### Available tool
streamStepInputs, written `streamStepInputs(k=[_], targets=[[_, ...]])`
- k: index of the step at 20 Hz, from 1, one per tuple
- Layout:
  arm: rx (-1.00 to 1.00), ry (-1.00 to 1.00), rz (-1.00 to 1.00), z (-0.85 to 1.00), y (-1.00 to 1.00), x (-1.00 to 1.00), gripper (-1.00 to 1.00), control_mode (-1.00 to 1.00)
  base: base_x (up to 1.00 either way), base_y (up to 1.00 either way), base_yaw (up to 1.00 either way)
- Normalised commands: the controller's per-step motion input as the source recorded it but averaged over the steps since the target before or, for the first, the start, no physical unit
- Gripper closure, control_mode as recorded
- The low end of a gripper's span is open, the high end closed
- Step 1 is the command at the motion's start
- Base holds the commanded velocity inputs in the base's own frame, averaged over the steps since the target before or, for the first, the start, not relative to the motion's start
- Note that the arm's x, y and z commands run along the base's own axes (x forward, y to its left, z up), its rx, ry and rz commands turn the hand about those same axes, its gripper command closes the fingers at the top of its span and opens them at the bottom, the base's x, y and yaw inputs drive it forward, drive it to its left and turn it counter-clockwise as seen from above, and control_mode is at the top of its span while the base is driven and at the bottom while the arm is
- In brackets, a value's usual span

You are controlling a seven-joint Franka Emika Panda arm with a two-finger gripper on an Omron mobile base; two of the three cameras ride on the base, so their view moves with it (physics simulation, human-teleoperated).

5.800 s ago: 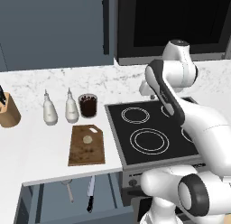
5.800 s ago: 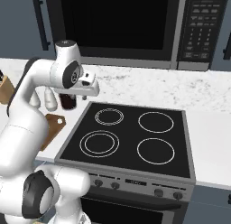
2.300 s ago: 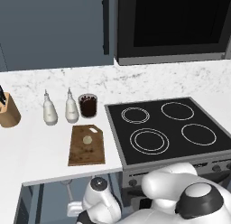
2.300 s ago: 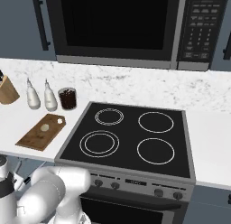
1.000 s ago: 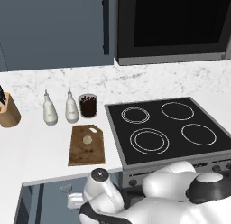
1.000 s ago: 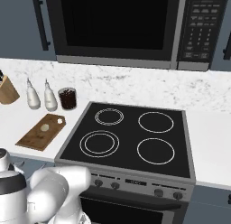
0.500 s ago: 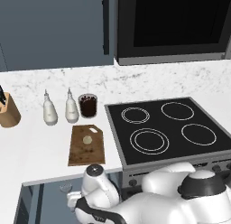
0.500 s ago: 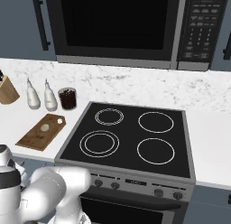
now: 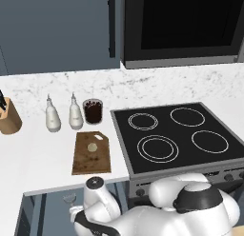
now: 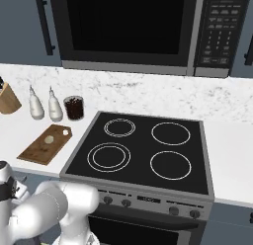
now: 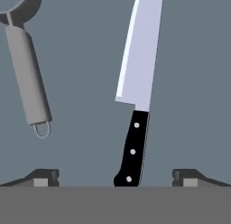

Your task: Place the appropriate cutting tool for cutting the garlic skin on the cutting board.

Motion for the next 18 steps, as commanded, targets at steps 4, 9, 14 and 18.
streamStepInputs(k=[4, 9, 14, 18], targets=[[0.0, 0.0, 0.0, -0.32, 0.0, 0.03, -1.0, -1.0, 0.0, 0.0, 0.0], [0.0, 0.0, 0.0, -0.2, 0.0, 0.1, -1.0, -1.0, 0.0, 0.0, 0.0], [0.0, -0.01, 0.0, -0.05, 0.0, 0.14, -1.0, -1.0, 0.0, 0.0, 0.0], [0.0, 0.0, 0.0, -0.15, 0.0, 0.16, -1.0, -1.0, 0.0, 0.0, 0.0]])
